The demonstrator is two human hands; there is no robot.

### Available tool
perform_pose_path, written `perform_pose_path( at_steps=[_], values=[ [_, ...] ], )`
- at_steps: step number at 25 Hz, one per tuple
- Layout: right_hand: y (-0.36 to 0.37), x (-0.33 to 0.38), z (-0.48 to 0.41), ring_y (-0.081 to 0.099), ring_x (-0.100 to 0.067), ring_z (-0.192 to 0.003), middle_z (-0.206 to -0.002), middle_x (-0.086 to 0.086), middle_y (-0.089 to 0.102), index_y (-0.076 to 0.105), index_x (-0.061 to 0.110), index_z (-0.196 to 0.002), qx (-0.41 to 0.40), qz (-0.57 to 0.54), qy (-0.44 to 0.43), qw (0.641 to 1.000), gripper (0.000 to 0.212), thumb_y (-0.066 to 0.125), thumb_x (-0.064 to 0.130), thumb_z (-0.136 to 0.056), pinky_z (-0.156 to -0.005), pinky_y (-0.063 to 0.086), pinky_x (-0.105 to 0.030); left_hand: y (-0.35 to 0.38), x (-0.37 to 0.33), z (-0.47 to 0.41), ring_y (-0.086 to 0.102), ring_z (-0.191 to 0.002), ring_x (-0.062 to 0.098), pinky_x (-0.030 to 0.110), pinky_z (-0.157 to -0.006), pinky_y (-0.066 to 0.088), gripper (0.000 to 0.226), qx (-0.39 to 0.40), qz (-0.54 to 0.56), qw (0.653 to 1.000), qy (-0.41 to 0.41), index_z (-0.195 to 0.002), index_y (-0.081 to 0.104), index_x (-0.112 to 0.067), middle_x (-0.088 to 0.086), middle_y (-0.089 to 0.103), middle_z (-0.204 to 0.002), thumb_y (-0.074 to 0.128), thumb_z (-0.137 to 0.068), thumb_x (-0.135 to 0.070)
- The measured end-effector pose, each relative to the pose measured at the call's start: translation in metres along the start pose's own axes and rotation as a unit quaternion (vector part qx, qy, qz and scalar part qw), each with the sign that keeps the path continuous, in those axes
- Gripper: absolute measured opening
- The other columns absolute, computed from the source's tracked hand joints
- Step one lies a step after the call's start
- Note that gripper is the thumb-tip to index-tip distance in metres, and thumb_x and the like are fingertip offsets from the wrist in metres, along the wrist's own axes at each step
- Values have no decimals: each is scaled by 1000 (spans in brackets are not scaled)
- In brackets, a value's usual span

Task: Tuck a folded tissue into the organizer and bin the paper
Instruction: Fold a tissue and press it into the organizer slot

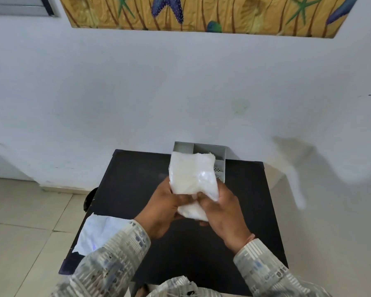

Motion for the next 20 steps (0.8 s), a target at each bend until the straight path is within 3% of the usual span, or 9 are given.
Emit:
perform_pose_path(
  at_steps=[3,5,7,8,11,14,16,18,20],
  values=[
    [9,-10,-9,76,-17,-92,-114,4,76,51,31,-142,-71,392,-161,903,48,58,51,-99,-77,66,-39,-14,5,-1,78,-111,26,51,-87,67,61,-89,-91,992,19,-132,61,-28,3,79,-117,81,-85,5],
    [12,-2,-17,77,-15,-89,-109,5,78,56,32,-137,-88,383,-175,903,45,62,51,-97,-76,67,-37,-26,1,-3,75,-114,20,49,-91,66,69,-91,-154,984,27,-137,59,-31,-2,77,-121,84,-81,-1],
    [17,12,-24,74,-12,-79,-103,2,80,71,27,-123,-80,60,-87,991,31,72,41,-95,-70,65,-33,-39,-6,-1,77,-111,19,47,-89,67,66,-62,-124,990,22,-137,61,-30,-2,79,-117,81,-80,-2],
    [22,17,-28,69,-15,-73,-101,-6,80,75,21,-116,-62,-173,9,983,25,73,37,-95,-68,63,-34,-43,-12,3,78,-110,21,49,-86,67,61,-38,-76,996,19,-134,63,-29,0,80,-117,79,-83,0],
    [37,23,-33,69,-31,-91,-116,-18,77,76,12,-118,-26,-494,213,842,42,68,47,-96,-94,59,-52,-63,-26,5,77,-114,31,60,-86,66,64,13,62,998,-5,-137,63,-29,4,80,-124,74,-85,7],
    [57,31,-28,68,-41,-126,-134,-21,72,70,13,-133,56,-528,220,818,55,58,54,-99,-111,47,-66,-81,-31,3,78,-113,31,55,-81,68,67,33,52,998,-5,-141,59,-26,4,81,-123,74,-84,6],
    [70,40,-29,71,-39,-121,-130,-17,75,68,18,-134,96,-425,174,883,39,64,37,-101,-106,53,-63,-89,-31,4,78,-112,28,50,-81,67,63,37,8,999,-6,-142,58,-28,1,81,-122,68,-92,10],
    [88,45,-39,75,-31,-112,-124,-9,77,67,24,-130,31,-201,133,970,33,72,19,-98,-97,62,-55,-95,-34,3,79,-110,27,55,-84,67,53,37,11,999,-12,-139,60,-33,-1,81,-119,66,-99,1],
    [104,51,-46,73,-25,-107,-120,-2,76,67,26,-129,-47,-37,110,992,34,71,18,-95,-95,63,-50,-99,-40,2,80,-108,28,61,-86,65,36,43,34,998,-25,-134,63,-36,-1,81,-118,67,-103,-18]
  ],
)
Point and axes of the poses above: each hand's wrist, its own z-axis away from the middle knuckle, its own y-axis out of the palm, x = y × z, the point moved 1 cm from there along -z, towards the middle knuckle
